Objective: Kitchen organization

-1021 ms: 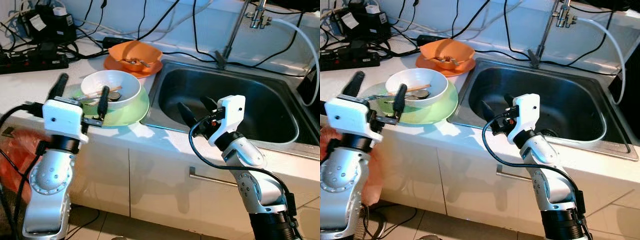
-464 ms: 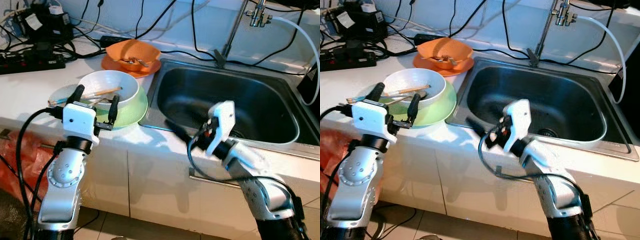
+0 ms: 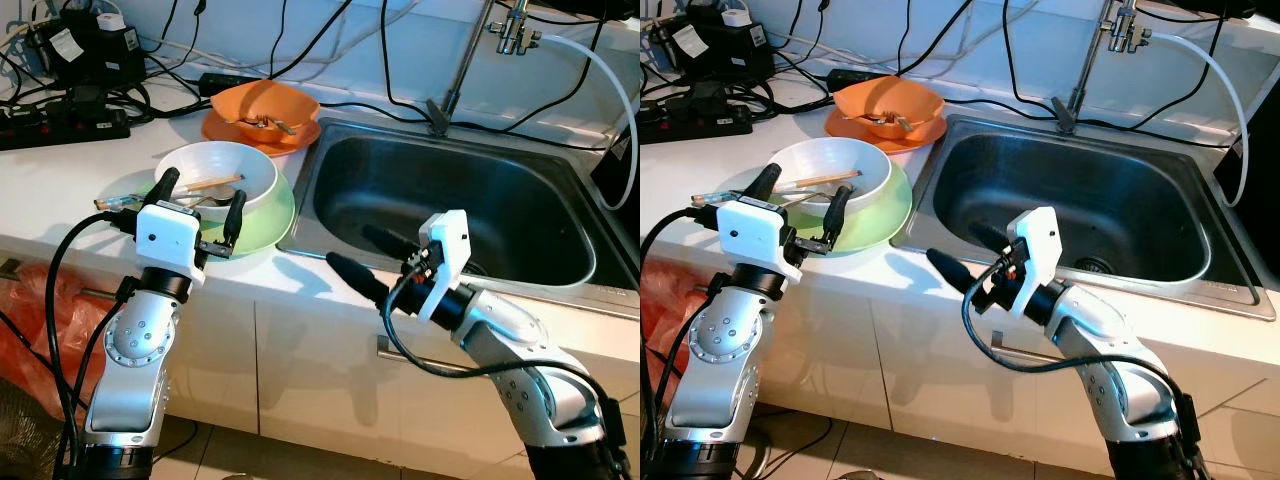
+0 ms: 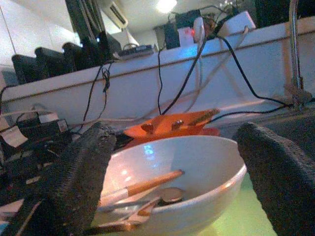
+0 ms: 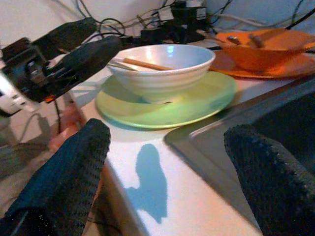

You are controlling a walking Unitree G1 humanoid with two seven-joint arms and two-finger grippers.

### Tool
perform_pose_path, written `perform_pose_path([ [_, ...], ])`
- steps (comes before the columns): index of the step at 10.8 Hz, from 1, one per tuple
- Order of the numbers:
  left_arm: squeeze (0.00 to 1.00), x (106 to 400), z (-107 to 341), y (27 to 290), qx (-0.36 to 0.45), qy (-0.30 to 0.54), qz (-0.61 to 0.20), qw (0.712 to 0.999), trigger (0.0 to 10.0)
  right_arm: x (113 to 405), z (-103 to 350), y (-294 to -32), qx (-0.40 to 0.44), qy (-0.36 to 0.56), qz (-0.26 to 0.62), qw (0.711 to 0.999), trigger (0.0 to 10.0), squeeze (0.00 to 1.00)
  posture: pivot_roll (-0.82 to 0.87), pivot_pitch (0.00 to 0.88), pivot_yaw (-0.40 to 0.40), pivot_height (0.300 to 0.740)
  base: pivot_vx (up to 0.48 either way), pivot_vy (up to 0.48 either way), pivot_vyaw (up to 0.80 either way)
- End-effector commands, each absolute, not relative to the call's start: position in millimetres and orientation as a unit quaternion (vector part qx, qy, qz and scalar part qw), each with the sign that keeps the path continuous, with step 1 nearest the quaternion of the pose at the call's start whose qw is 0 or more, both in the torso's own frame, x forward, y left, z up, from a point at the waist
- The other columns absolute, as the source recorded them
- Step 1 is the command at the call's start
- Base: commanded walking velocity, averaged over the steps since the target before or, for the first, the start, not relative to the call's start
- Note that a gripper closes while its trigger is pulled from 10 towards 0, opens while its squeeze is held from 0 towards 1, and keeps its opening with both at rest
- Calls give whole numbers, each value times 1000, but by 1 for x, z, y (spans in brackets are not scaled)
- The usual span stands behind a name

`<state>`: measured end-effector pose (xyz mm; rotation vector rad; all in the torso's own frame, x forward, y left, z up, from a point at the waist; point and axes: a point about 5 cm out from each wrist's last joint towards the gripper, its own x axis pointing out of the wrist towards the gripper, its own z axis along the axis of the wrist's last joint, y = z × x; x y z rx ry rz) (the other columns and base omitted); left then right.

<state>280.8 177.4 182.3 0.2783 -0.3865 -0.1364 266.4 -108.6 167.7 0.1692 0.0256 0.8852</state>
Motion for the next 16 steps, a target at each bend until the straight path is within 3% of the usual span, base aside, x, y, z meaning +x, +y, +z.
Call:
perform_pose_path([
  [1,0,282,187,174,135,-204,-76,967,4549,263,173,-107,88,3,442,892,10000,0,113,0,-82,740,0,0,0],
  [2,0,282,186,175,127,-202,-75,968,0,262,174,-105,86,5,454,887,10000,0,117,0,-85,740,0,0,0],
  [12,0,280,183,167,104,-197,-96,970,0,259,174,-105,81,10,460,884,10000,0,110,0,-86,740,0,0,0],
  [14,0,281,182,167,103,-196,-96,970,0,257,174,-103,84,13,476,875,10000,0,110,0,-86,740,0,0,0],
  [16,0,282,186,166,96,-203,-96,970,0,245,176,-99,101,23,517,849,10000,0,108,0,-84,740,0,0,0],
])
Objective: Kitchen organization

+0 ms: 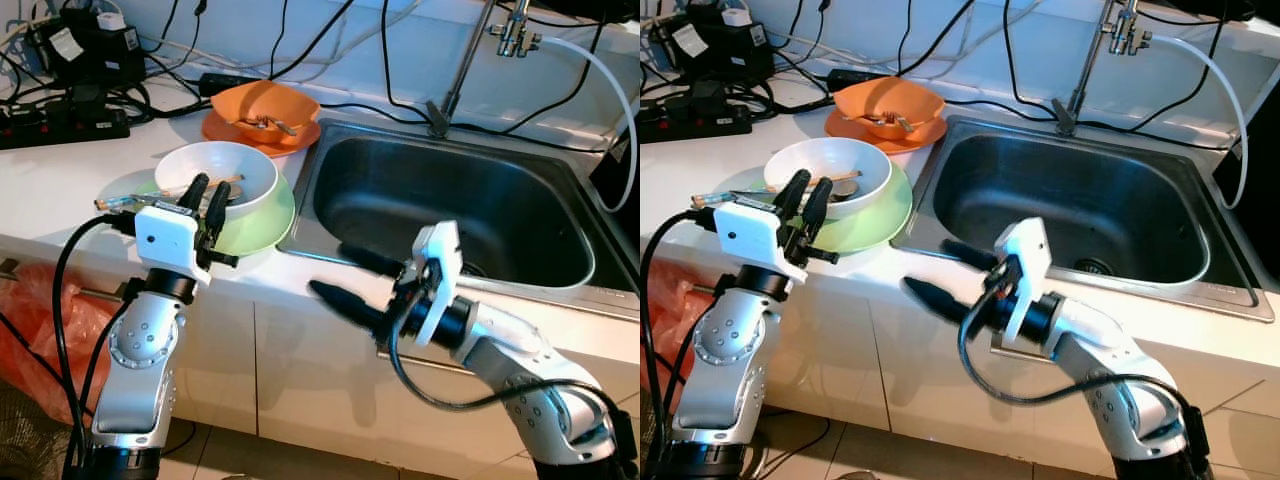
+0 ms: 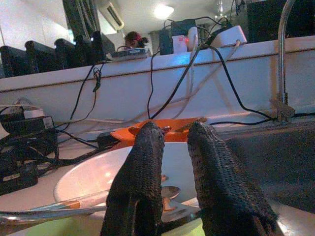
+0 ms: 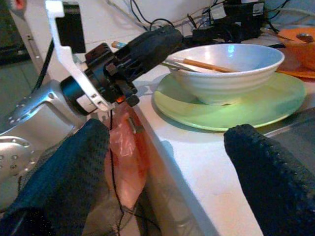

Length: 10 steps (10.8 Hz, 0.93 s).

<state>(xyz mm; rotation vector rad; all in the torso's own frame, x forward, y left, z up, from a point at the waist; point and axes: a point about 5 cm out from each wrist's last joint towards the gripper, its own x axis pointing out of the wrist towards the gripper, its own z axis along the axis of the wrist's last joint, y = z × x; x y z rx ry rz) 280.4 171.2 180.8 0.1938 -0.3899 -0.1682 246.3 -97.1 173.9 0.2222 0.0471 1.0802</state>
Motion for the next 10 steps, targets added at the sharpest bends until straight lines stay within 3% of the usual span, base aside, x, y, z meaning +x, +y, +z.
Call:
perform_pose_path([
  [1,0,282,188,165,95,-204,-97,970,0,245,175,-99,104,23,515,851,10000,0,108,0,-83,740,0,0,0],
  [10,0,287,214,154,73,-213,-125,966,196,246,177,-96,105,17,511,853,10000,0,114,0,-81,740,0,0,0],
])
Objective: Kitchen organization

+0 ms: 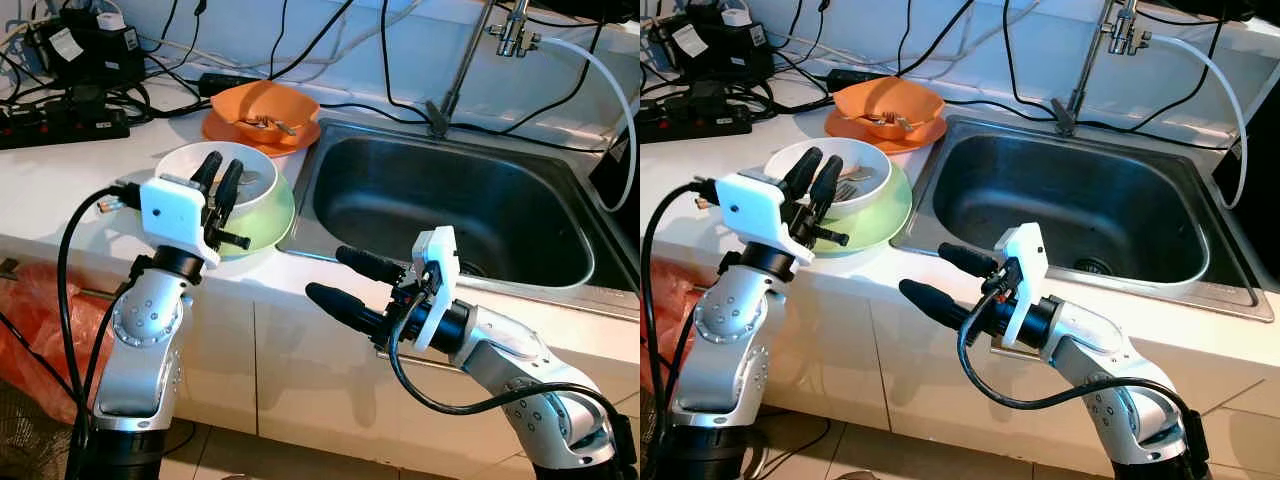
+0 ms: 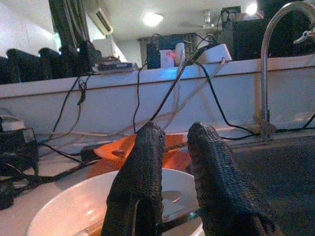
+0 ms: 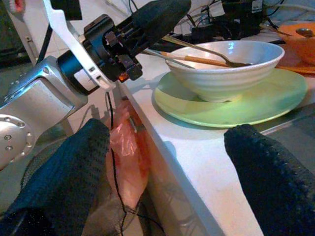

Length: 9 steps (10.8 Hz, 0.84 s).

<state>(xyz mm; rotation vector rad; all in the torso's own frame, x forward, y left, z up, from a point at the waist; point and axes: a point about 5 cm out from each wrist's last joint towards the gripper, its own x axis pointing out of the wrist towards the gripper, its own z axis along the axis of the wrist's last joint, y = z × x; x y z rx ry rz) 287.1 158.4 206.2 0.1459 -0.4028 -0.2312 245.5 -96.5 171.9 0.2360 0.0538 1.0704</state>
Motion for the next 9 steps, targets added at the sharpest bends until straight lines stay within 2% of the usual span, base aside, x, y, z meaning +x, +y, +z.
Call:
perform_pose_path([
  [1,0,287,214,152,67,-209,-131,967,196,246,177,-95,104,17,511,853,10000,0,113,0,-80,740,0,0,0],
  [4,0,287,228,143,30,-221,-163,961,0,248,178,-97,104,11,503,858,10000,0,112,0,-80,740,0,0,0],
  [5,0,285,239,137,19,-239,-182,953,0,255,181,-99,109,1,479,871,10000,0,112,0,-80,740,0,0,0],
  [7,0,283,249,124,27,-266,-215,939,0,270,189,-105,158,-12,437,886,10000,0,115,0,-82,740,0,0,0],
  [9,0,281,254,117,60,-296,-224,926,0,278,194,-111,222,-13,405,887,10000,0,114,0,-83,740,0,0,0],
])
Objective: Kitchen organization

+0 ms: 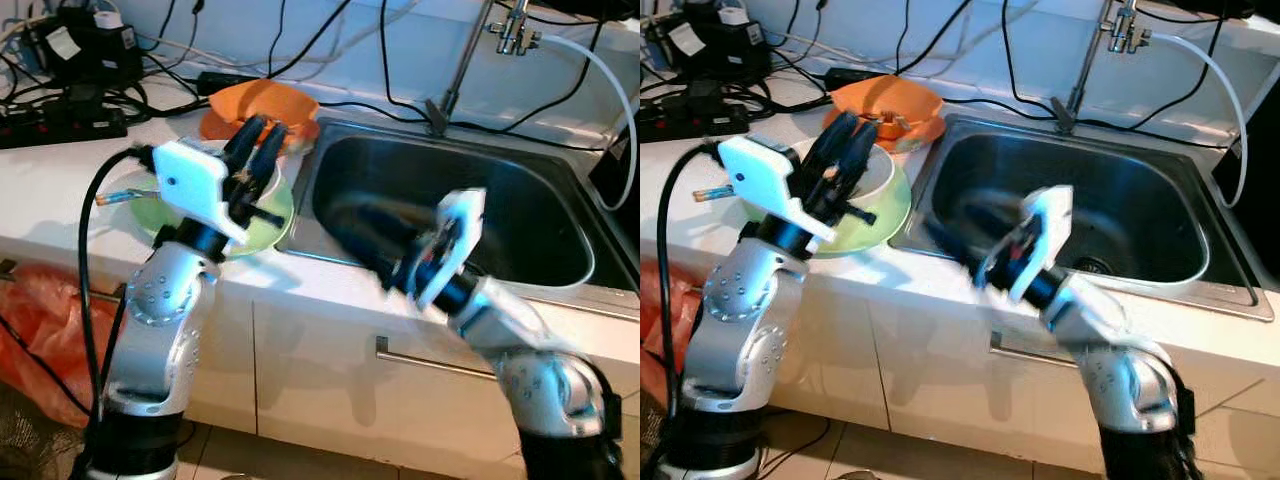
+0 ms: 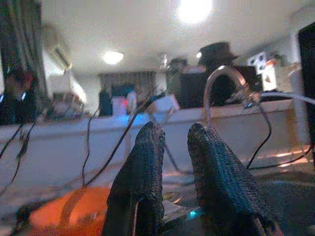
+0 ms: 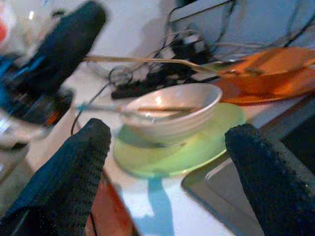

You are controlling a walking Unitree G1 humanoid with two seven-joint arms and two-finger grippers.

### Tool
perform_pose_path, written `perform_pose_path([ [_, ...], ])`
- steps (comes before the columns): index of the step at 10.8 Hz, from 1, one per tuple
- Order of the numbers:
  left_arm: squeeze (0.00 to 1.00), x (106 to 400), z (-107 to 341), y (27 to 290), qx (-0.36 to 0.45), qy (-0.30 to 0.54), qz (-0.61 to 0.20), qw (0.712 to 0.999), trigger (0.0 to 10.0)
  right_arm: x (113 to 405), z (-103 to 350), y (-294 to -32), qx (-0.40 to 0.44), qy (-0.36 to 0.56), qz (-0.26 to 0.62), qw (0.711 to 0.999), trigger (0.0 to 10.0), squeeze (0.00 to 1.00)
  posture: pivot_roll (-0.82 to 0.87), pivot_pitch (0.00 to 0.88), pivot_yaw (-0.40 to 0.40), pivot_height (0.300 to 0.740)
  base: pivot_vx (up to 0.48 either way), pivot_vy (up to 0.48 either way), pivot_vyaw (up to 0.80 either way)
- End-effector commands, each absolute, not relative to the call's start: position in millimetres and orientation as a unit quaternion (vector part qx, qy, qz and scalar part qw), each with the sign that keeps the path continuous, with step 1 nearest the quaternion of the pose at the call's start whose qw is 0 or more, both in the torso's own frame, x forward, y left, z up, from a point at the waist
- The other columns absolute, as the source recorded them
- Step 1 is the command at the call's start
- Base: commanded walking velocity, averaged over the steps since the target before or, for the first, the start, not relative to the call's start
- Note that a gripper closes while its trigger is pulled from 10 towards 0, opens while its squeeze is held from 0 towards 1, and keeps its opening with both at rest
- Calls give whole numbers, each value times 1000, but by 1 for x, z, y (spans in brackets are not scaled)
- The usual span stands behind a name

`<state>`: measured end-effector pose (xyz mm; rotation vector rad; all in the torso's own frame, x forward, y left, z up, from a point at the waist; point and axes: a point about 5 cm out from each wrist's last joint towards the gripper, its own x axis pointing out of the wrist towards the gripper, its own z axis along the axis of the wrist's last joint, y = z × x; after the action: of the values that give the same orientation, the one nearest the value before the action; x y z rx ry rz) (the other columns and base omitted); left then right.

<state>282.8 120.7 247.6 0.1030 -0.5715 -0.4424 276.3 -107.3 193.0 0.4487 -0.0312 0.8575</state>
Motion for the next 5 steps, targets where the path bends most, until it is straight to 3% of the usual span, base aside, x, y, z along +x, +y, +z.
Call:
perform_pose_path([
  [1,0,280,253,111,84,-311,-236,917,0,284,197,-114,278,-4,386,880,10000,0,115,0,-85,740,0,0,0],
  [3,0,277,243,89,162,-351,-297,873,0,300,196,-126,372,31,352,858,10000,0,112,0,-88,740,0,0,0],
  [5,0,277,240,85,171,-359,-312,863,0,302,201,-131,403,30,346,847,10000,0,96,0,-83,740,0,0,0],
])
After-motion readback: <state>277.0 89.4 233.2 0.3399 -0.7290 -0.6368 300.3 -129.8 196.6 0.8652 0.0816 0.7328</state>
